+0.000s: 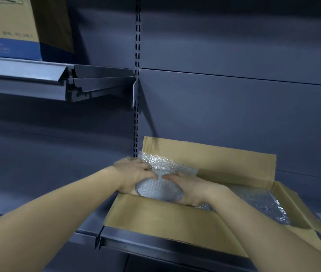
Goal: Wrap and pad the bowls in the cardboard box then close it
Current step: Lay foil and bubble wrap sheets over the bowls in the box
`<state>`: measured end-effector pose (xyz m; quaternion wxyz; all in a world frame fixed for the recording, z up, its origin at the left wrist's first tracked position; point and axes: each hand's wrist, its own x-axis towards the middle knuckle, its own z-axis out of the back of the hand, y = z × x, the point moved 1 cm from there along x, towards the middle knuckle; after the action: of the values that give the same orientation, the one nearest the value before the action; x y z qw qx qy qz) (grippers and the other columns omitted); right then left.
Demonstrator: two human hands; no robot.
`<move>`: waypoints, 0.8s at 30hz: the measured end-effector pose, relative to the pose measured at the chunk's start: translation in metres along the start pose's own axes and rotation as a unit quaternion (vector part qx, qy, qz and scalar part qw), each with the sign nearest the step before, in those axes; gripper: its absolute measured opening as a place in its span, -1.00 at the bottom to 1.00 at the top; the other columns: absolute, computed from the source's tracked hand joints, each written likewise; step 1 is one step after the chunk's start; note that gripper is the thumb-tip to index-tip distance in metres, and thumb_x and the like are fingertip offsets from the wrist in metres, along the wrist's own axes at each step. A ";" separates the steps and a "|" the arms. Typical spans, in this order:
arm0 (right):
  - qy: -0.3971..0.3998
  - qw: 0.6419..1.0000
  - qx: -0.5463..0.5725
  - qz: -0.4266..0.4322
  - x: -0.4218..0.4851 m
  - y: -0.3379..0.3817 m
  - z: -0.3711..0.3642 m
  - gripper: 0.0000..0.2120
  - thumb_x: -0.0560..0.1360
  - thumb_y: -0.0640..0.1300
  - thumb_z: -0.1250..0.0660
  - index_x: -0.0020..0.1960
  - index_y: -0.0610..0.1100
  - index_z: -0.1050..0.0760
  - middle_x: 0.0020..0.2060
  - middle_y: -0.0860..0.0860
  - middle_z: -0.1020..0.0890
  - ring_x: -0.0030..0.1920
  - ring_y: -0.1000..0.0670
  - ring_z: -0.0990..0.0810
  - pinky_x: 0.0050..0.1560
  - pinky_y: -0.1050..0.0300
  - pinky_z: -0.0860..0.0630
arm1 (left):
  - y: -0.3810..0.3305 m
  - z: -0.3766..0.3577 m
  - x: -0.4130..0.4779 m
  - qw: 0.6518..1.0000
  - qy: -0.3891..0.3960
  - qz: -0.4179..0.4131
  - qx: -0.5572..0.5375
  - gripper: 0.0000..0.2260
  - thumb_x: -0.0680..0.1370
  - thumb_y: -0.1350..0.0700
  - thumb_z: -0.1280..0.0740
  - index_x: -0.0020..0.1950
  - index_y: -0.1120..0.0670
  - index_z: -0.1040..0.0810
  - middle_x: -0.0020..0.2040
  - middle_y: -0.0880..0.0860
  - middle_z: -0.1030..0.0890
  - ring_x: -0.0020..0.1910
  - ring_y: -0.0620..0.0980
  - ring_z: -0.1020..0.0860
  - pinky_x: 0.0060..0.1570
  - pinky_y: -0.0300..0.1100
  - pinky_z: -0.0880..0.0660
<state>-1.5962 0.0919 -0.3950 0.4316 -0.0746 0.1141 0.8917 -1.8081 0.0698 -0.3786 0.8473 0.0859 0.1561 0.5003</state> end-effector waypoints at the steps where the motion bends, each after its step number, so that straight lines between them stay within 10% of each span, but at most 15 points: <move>1: 0.003 1.000 -0.006 -0.004 0.001 0.001 0.000 -0.16 0.48 0.17 -0.38 0.57 0.13 0.05 0.51 -0.08 -0.19 0.46 -0.16 -0.27 0.42 0.02 -0.30 | 0.000 -0.002 0.000 1.000 -0.006 0.002 0.011 -0.33 0.53 -0.11 -0.39 0.54 -0.25 -0.11 0.54 -0.03 -0.20 0.52 0.05 -0.14 0.43 0.09 -0.18; 24: 0.037 0.999 0.000 -0.025 0.007 -0.001 -0.001 -0.17 0.45 0.22 -0.35 0.55 0.22 0.07 0.48 -0.01 -0.13 0.48 -0.16 -0.19 0.38 -0.08 -0.35 | 0.002 -0.003 0.010 0.989 0.094 0.048 -0.105 -0.31 0.45 -0.26 -0.39 0.46 -0.33 -0.07 0.42 -0.07 -0.21 0.32 0.08 -0.40 0.26 0.15 -0.42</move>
<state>-1.5996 0.0977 -0.3979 0.4489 -0.1104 0.1286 0.8773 -1.8066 0.0796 -0.3827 0.8081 -0.0436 0.1776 0.5599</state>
